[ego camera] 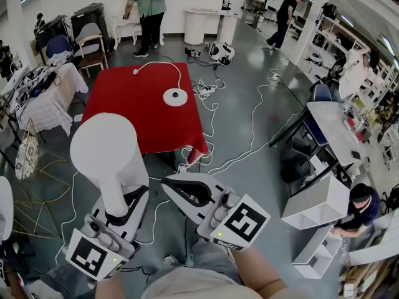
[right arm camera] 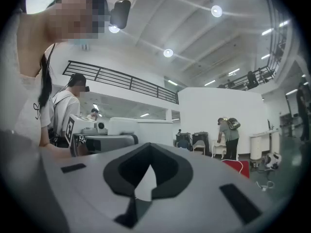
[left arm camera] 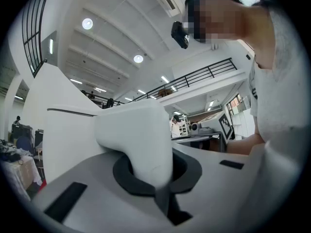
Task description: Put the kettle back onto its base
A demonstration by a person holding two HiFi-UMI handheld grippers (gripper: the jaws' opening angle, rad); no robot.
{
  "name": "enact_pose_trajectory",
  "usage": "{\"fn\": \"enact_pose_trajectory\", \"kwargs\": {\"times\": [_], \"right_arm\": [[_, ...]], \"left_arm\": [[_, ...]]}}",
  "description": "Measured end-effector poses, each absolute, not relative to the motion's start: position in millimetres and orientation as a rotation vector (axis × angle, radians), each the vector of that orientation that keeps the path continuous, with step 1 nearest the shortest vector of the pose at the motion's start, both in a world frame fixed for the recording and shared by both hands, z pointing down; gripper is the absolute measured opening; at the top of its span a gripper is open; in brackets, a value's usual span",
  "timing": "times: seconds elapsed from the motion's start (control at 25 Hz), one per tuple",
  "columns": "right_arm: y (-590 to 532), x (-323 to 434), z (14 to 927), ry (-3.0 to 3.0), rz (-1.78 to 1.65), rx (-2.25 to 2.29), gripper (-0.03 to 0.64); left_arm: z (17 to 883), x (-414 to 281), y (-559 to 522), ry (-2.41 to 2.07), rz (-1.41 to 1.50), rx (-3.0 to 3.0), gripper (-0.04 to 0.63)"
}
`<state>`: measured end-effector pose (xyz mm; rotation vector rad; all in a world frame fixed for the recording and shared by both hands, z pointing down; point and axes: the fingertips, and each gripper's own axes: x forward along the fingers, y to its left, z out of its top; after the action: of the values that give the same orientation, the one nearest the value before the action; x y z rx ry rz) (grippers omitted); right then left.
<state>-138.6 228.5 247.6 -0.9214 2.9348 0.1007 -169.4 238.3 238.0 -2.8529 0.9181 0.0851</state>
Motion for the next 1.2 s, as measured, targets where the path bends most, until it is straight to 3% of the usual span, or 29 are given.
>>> {"fn": "enact_pose_trajectory", "kwargs": {"times": [0.52,1.2], "right_arm": [[237.3,-144.2,252.0,2.925,0.096,-0.952,0.006],[184.2,-15.6,254.2,2.962,0.163,-0.882,0.006]], "left_arm": [[237.8,-176.9,243.8,0.896,0.09,-2.857,0.011],[221.6,-56.6,186.6,0.943,0.197,-2.801,0.01]]}}
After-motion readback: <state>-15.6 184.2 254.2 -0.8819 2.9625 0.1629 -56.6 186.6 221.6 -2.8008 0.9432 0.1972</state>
